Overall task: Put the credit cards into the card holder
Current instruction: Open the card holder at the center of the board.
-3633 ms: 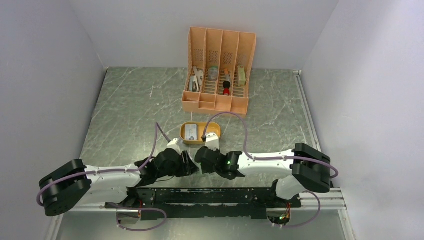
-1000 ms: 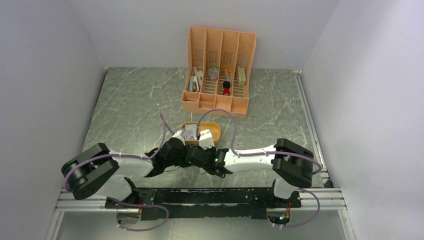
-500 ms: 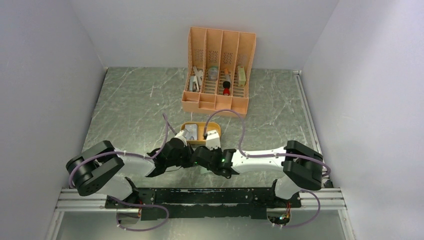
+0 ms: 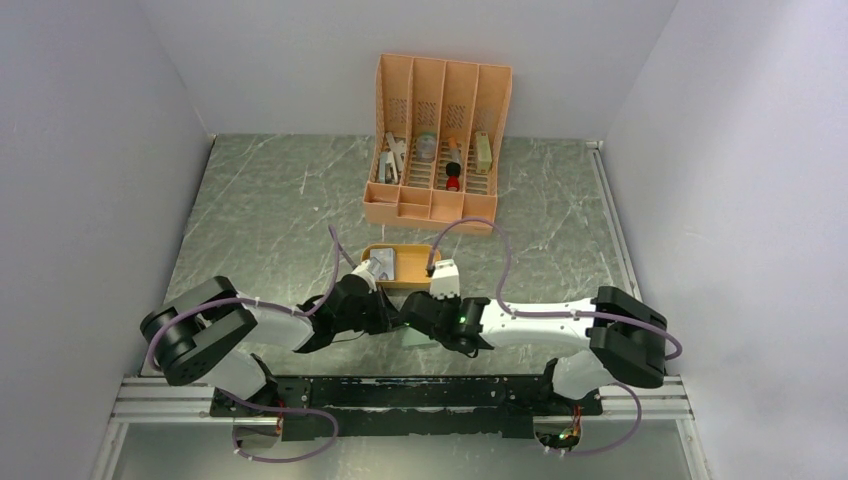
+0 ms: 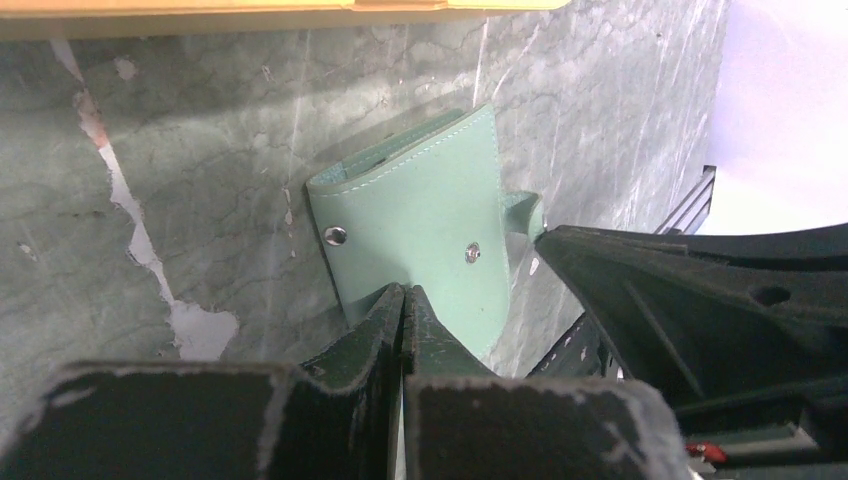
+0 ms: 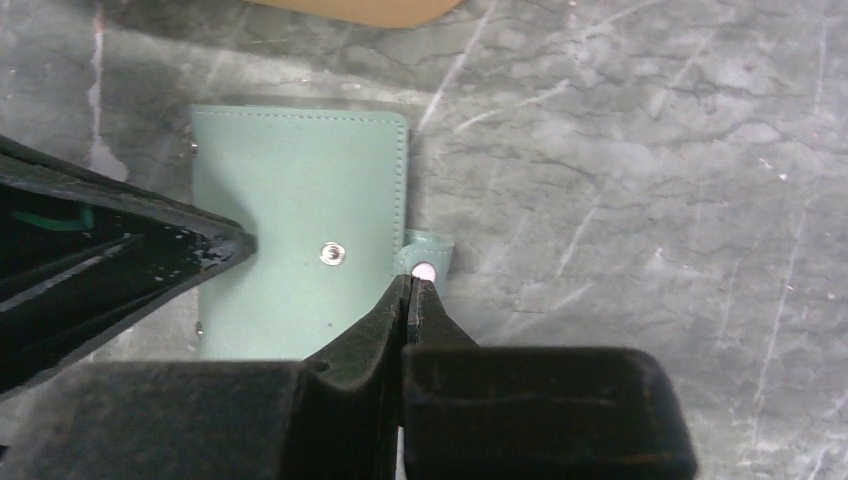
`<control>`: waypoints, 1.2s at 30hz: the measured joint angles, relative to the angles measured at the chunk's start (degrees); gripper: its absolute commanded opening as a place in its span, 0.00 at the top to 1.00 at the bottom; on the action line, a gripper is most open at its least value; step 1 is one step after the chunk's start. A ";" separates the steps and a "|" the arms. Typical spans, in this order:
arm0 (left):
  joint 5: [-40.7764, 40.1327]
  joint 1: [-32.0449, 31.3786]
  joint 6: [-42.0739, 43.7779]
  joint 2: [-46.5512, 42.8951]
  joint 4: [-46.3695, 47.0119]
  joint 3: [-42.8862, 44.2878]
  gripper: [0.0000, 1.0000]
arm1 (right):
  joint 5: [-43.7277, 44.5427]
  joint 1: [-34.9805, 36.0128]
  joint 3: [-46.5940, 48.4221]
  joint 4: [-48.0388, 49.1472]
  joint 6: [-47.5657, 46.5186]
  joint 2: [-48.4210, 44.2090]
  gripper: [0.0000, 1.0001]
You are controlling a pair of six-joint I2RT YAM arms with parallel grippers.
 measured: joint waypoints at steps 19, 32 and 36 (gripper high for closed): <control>0.22 0.00 1.44 -0.20 -0.44 0.22 0.95 | -5.62 -2.43 -4.61 1.42 0.50 -11.76 0.35; 0.22 0.00 1.49 -0.59 -0.94 0.22 0.95 | -9.81 -8.94 -3.65 5.18 -2.78 -3.02 0.56; 0.20 0.00 1.60 -0.66 -1.03 0.22 0.95 | -10.10 -10.08 -3.80 5.46 -3.15 -3.34 0.70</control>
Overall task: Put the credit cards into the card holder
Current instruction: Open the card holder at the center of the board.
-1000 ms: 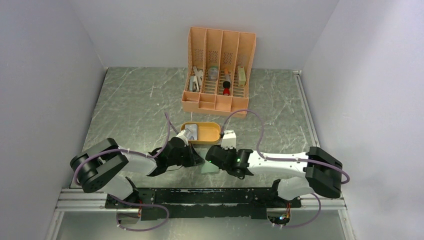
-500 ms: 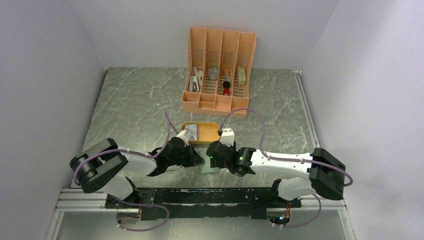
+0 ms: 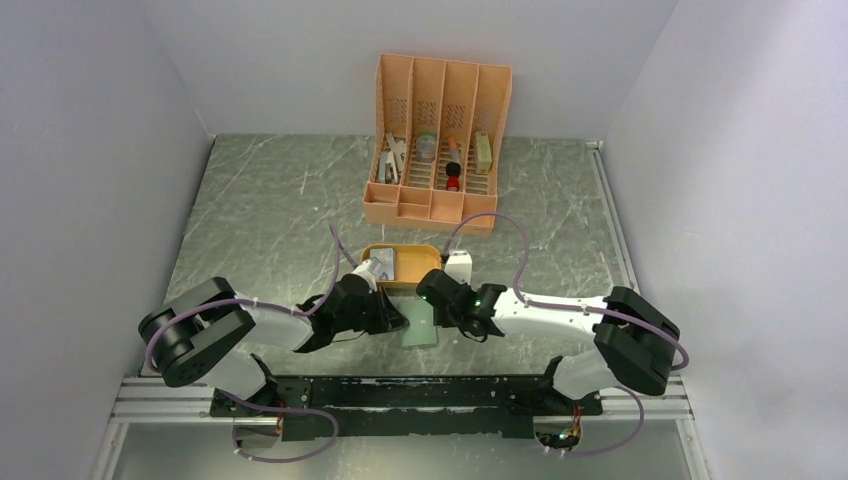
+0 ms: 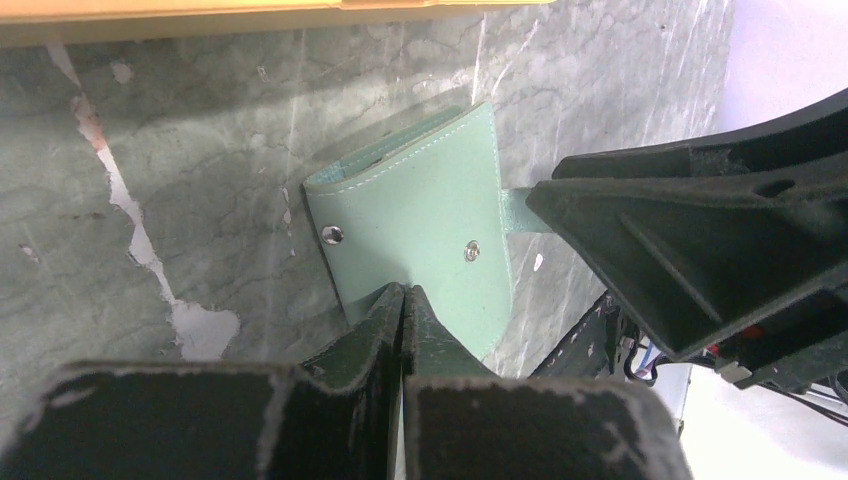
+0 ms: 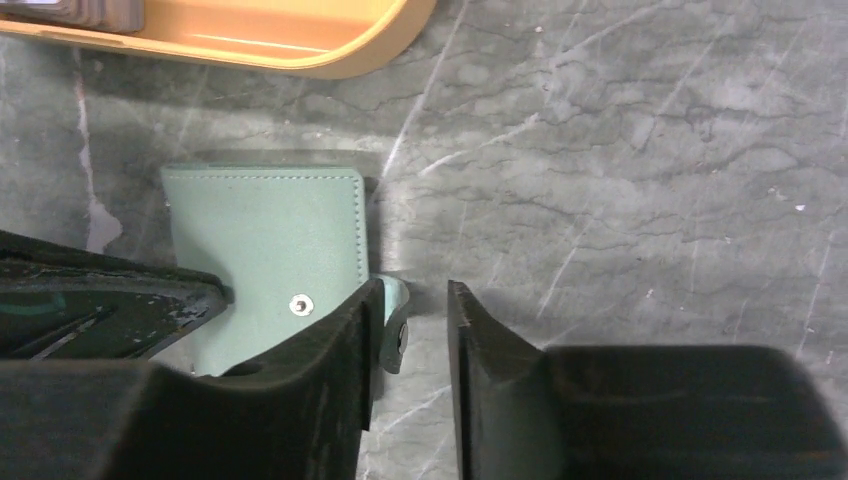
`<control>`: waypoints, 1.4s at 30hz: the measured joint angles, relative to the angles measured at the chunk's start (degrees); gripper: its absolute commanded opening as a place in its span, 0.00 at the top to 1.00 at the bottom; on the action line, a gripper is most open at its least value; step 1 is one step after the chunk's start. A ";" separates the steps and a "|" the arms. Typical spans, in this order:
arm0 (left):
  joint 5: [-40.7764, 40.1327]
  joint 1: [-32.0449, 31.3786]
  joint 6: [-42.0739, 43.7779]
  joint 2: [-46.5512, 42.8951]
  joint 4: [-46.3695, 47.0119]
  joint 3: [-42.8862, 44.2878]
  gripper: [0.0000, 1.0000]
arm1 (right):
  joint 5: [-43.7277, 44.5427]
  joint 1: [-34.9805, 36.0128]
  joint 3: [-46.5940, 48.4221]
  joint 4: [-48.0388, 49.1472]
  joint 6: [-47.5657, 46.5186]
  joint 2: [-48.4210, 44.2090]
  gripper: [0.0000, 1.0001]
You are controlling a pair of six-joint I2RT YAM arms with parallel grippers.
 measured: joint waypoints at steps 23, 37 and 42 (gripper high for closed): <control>0.28 -2.99 3.87 -9.18 -8.52 0.00 0.22 | -8.04 -2.54 -7.87 5.40 -3.72 -13.16 1.00; -0.48 -7.61 6.32 -11.47 -17.11 4.37 0.09 | -14.23 -0.83 -9.57 9.46 -5.38 -16.90 1.00; -1.38 -7.93 6.80 -11.08 -19.06 6.08 0.11 | -15.15 -0.70 -9.62 10.56 -5.53 -18.67 1.00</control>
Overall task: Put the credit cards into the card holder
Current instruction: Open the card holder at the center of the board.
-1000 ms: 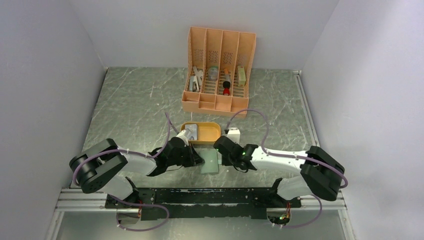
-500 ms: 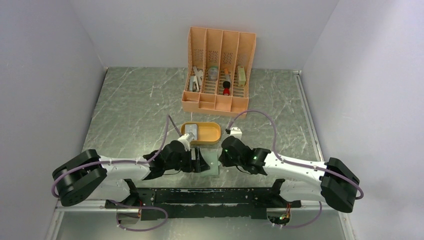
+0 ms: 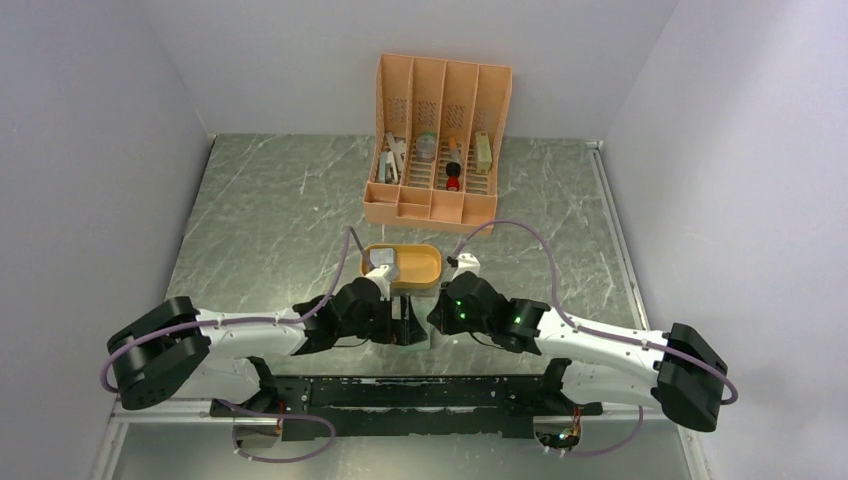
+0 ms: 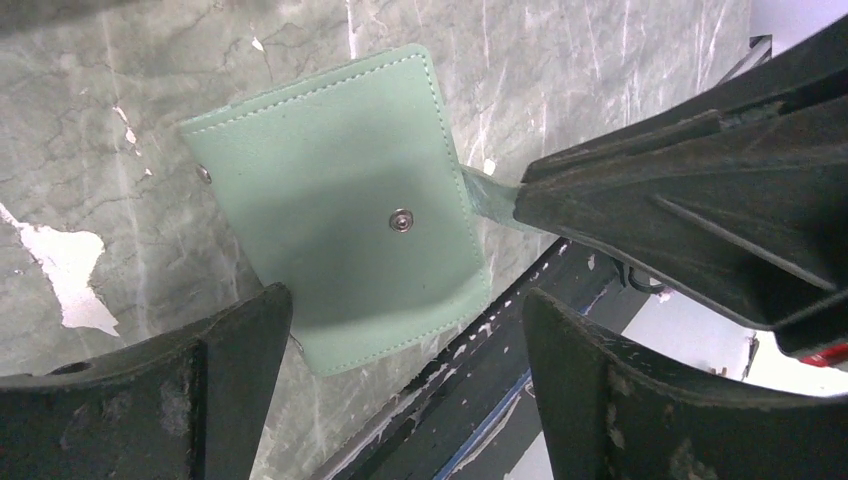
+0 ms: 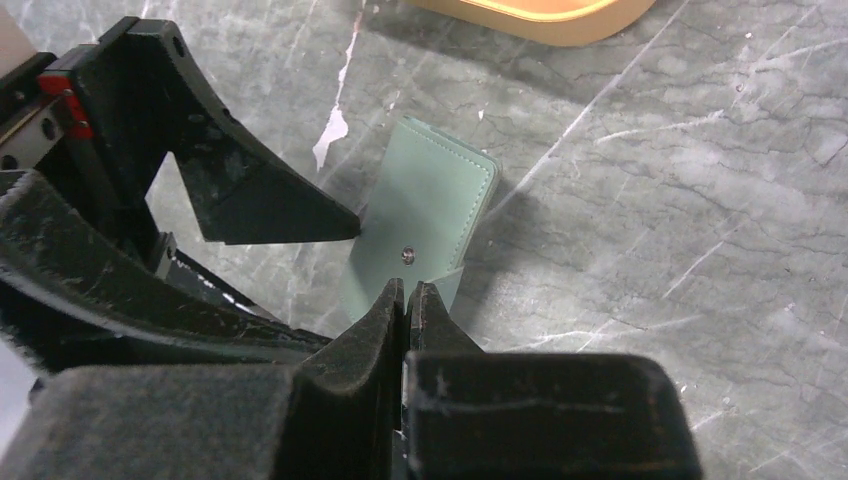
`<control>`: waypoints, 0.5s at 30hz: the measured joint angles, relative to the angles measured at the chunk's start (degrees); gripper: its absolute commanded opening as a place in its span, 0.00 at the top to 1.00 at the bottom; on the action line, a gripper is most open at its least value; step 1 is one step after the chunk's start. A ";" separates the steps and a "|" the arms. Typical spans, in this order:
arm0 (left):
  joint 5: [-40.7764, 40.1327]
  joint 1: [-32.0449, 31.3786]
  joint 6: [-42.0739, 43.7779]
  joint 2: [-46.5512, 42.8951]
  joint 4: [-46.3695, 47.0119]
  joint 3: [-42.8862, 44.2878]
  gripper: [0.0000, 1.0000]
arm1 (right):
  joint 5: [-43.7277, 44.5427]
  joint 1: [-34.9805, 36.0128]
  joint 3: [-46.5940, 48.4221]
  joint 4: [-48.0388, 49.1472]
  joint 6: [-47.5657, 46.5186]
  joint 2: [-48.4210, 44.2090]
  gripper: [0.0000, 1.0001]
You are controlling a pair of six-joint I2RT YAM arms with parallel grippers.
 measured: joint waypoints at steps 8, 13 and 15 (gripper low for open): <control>-1.95 -0.02 0.59 0.33 -2.56 0.92 0.11 | -0.85 0.00 -1.03 0.76 0.11 -2.93 1.00; -2.54 -0.02 0.76 -0.28 -3.41 0.92 0.10 | -1.77 0.00 -1.44 1.88 0.74 -4.22 1.00; -2.58 -0.02 0.81 -0.83 -3.45 0.94 0.09 | -2.19 0.00 -1.44 2.40 0.94 -4.22 1.00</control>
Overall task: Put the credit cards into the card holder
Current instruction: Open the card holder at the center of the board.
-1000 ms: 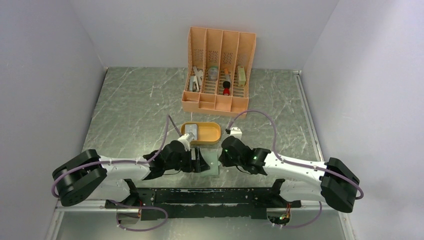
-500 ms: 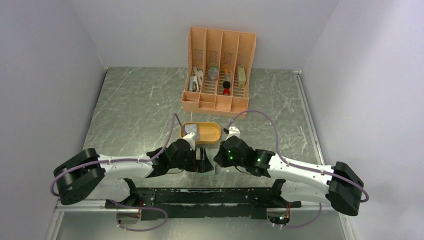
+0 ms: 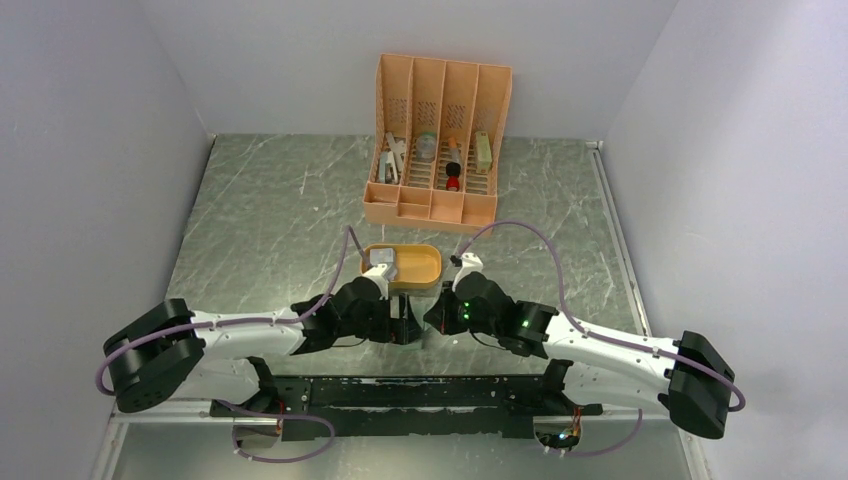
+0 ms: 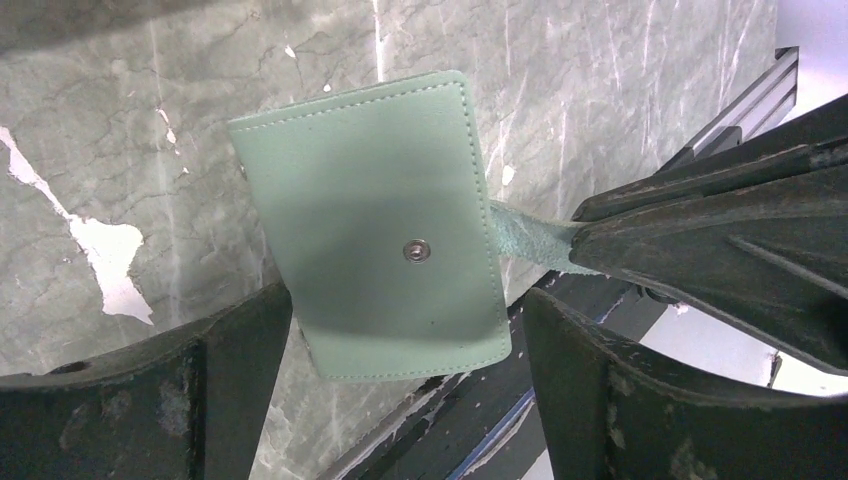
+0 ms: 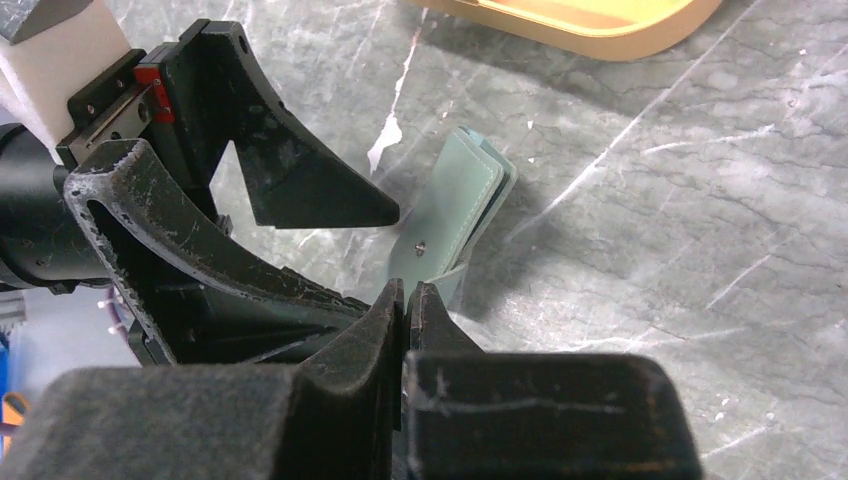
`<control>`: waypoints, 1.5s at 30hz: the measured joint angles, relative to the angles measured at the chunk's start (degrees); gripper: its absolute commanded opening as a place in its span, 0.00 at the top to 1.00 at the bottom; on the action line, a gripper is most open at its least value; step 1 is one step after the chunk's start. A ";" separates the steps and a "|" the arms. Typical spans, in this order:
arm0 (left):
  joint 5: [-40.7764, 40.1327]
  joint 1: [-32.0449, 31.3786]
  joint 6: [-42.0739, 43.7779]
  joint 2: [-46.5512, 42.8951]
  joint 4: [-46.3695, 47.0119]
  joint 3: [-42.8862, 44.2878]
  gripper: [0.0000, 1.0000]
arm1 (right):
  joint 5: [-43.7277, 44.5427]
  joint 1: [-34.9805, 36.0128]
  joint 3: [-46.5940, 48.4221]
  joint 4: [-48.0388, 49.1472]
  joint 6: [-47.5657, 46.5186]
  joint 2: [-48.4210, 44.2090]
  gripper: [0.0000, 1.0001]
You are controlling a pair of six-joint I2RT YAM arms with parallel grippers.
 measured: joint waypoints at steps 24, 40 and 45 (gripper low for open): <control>-1.05 -0.04 2.45 -1.57 -2.95 1.57 0.42 | -2.32 0.00 0.02 1.51 2.14 -0.35 1.00; -1.20 -0.63 4.92 -2.60 -4.92 3.54 0.30 | -3.37 0.00 1.14 2.01 2.56 -0.48 1.00; -1.25 -0.74 5.33 -2.58 -5.35 3.54 0.38 | -3.39 0.00 1.22 2.32 2.80 -0.50 1.00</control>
